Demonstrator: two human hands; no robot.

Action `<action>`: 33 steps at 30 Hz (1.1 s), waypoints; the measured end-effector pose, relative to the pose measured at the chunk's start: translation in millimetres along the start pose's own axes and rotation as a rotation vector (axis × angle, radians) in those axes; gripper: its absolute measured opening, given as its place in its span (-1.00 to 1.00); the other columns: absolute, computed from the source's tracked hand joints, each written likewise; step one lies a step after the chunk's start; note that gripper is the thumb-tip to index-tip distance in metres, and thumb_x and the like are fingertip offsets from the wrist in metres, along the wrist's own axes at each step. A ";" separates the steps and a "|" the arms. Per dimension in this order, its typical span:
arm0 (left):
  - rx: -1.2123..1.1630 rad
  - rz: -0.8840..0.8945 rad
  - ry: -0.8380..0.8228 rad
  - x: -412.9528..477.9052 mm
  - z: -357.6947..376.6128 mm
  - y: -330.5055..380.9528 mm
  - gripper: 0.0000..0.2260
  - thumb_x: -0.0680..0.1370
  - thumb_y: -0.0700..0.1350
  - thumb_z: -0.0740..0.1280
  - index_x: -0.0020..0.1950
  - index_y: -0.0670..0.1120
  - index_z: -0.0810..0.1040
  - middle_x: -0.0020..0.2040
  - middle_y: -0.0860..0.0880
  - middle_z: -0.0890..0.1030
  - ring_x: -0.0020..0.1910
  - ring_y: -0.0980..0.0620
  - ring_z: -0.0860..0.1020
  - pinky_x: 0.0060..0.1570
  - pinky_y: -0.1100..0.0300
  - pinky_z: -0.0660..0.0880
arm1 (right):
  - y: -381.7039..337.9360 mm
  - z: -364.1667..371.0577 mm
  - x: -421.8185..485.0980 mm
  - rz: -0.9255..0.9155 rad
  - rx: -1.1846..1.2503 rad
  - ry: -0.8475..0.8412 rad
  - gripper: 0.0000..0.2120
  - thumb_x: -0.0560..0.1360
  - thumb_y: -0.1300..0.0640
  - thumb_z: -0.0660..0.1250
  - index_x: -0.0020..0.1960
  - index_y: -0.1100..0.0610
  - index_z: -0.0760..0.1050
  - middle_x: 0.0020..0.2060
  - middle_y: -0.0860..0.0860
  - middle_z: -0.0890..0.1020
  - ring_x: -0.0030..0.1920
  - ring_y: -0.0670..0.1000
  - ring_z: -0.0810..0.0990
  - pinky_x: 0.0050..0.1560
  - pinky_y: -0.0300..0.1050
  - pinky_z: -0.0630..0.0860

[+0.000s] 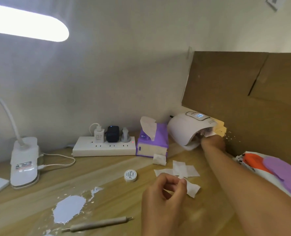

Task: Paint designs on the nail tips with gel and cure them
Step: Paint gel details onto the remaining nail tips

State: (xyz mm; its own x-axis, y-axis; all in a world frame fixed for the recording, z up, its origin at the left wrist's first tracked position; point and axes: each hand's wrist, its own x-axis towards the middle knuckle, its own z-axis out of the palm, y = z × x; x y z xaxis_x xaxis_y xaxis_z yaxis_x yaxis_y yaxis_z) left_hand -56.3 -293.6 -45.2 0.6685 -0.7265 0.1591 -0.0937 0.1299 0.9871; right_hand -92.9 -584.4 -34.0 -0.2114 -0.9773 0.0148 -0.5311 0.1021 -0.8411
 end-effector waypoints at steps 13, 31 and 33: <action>0.064 0.006 -0.015 0.7 1.2 1.4 -0.85 0.45 -0.02 0.49 -0.30 0.03 0.61 -0.43 0.17 0.56 -0.52 0.17 0.39 -0.42 0.36 0.32 | -10.7 -8.8 -19.6 -0.453 0.348 0.200 -0.87 0.58 0.27 0.22 0.06 0.08 0.45 0.06 0.11 0.58 0.08 0.12 0.53 -0.05 -0.14 0.40; 0.039 0.018 -0.033 4.4 2.2 -9.4 -0.86 0.53 -0.11 0.38 -0.21 0.09 0.59 -0.37 0.08 0.57 -0.45 0.04 0.39 -0.31 0.14 0.41 | -65.4 -17.6 22.5 -0.583 -0.402 -0.189 -0.62 0.62 0.09 0.14 0.40 -0.03 0.47 0.35 0.17 0.48 0.39 0.24 0.40 0.39 0.11 0.33; 0.040 0.014 -0.034 3.6 1.9 -10.9 -0.86 0.53 -0.10 0.38 -0.23 0.05 0.58 -0.37 0.10 0.55 -0.44 0.05 0.40 -0.33 0.17 0.38 | -47.2 -17.6 -0.2 -0.585 -0.198 0.007 -0.66 0.59 0.19 0.16 0.34 0.09 0.45 0.31 0.18 0.47 0.35 0.25 0.41 0.28 0.09 0.37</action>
State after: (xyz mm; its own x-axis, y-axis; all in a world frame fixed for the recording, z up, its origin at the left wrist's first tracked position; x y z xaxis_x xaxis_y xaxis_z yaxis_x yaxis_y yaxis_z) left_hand -54.3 -298.8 -55.3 0.6418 -0.7471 0.1729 -0.1328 0.1138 0.9846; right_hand -82.2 -585.7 15.2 0.1559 -0.8807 0.4472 -0.7028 -0.4170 -0.5763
